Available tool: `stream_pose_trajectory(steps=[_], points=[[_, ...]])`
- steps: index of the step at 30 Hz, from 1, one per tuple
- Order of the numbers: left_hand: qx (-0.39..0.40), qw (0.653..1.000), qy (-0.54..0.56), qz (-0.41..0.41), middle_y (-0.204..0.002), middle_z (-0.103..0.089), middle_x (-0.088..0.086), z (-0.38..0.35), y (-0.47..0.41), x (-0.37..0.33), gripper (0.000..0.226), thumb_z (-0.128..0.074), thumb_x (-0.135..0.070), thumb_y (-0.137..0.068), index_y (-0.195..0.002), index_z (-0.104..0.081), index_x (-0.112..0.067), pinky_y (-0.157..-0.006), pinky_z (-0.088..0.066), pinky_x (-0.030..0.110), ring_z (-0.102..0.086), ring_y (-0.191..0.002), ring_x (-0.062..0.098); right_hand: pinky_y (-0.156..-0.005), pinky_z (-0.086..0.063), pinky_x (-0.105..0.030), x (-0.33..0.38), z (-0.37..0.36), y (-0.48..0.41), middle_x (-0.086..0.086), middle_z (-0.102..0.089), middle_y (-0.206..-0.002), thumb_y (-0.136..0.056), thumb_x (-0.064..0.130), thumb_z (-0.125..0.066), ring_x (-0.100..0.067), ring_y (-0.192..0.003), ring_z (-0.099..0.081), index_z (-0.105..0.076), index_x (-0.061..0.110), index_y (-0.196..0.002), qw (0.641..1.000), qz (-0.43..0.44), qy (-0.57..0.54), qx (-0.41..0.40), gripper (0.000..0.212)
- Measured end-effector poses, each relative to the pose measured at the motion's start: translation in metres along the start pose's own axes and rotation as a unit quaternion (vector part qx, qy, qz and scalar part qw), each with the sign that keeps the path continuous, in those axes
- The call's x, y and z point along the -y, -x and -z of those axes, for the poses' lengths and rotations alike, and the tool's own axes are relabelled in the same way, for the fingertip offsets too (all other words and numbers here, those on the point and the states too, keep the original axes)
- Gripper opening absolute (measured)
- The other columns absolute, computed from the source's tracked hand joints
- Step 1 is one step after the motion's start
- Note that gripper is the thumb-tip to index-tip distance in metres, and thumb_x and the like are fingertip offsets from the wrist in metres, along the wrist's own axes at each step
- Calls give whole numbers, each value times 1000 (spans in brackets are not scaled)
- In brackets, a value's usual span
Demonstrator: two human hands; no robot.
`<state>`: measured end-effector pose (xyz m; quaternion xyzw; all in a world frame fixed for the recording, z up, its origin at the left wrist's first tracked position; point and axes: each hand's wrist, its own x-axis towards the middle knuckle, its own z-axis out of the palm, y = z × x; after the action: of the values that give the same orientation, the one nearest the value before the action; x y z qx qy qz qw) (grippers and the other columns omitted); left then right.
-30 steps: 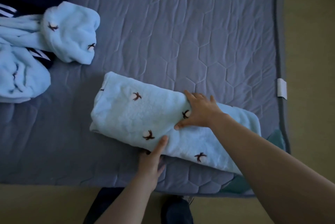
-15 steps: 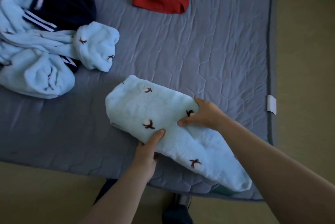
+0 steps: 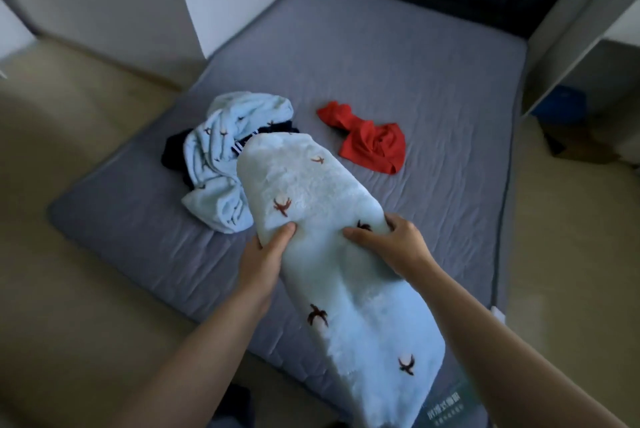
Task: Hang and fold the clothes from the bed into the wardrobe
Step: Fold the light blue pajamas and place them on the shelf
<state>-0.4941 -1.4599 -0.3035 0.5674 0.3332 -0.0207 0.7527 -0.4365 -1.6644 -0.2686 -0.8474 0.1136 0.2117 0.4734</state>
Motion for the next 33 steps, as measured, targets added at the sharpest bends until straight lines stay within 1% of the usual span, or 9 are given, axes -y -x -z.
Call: stream_pose_trajectory(steps=[3,5,8,13,16,18,21,26,33], points=[[-32,999,4,-43,-105,-72,-1,33,9,-61,20,-74,-37,-77,-93,-69,-26,-83,-55,34,-69,-92,13,-70,-59,-35,74,-15,18,6,-73,-85,-53,59,-83,-12,-77,-70,-69,24,-92,999,41,-4,18,54],[-52,997,-7,-59,-103,-72,0,62,9,-100,16,-72,-37,-80,-91,-68,-26,-84,-55,36,-69,-93,16,-74,-59,-37,120,-32,27,3,-74,-87,-57,55,-84,-15,-78,-70,-71,22,-92,997,67,-11,26,50],[-89,993,5,-81,-98,-73,1,117,4,-150,24,-75,-44,-74,-85,-67,-25,-73,-56,32,-70,-85,16,-74,-59,-38,184,-70,35,1,-74,-88,-58,54,-85,-17,-79,-70,-70,20,-92,993,103,-17,51,50],[-103,988,28,-115,-91,-75,-5,214,3,-237,56,-78,-54,-56,-99,-69,-20,-76,-56,34,-71,-86,16,-83,-58,-41,295,-154,45,1,-73,-97,-58,55,-84,-19,-88,-70,-69,17,-105,984,150,-18,96,62],[-94,983,22,-156,-99,-74,-1,270,12,-285,71,-85,-52,-47,-106,-70,-17,-76,-57,33,-71,-90,18,-80,-59,-37,354,-205,50,4,-73,-92,-61,52,-84,-16,-83,-70,-70,20,-98,976,185,-16,114,51],[-79,980,21,-179,-100,-74,1,308,16,-316,70,-90,-44,-47,-107,-70,-15,-72,-57,29,-71,-92,18,-75,-59,-34,393,-239,54,5,-74,-87,-61,51,-84,-13,-80,-70,-70,22,-93,971,203,-15,129,45],[-74,978,29,-194,-104,-73,3,356,18,-354,65,-88,-34,-54,-112,-68,-13,-85,-54,37,-70,-97,20,-70,-58,-29,442,-285,60,10,-74,-82,-62,51,-83,-10,-78,-70,-71,24,-88,960,238,-12,145,40],[-113,970,34,-211,-108,-72,4,422,7,-402,65,-90,-30,-54,-113,-67,-14,-93,-52,46,-68,-99,22,-76,-58,-32,511,-347,69,9,-74,-86,-62,51,-82,-12,-81,-70,-72,22,-94,947,270,-14,172,44],[-168,959,25,-227,-108,-72,0,518,-25,-468,77,-85,-48,-46,-114,-66,-19,-90,-54,46,-68,-99,21,-73,-58,-32,608,-442,61,7,-73,-86,-62,54,-80,-12,-79,-70,-70,19,-91,930,303,2,206,47]])
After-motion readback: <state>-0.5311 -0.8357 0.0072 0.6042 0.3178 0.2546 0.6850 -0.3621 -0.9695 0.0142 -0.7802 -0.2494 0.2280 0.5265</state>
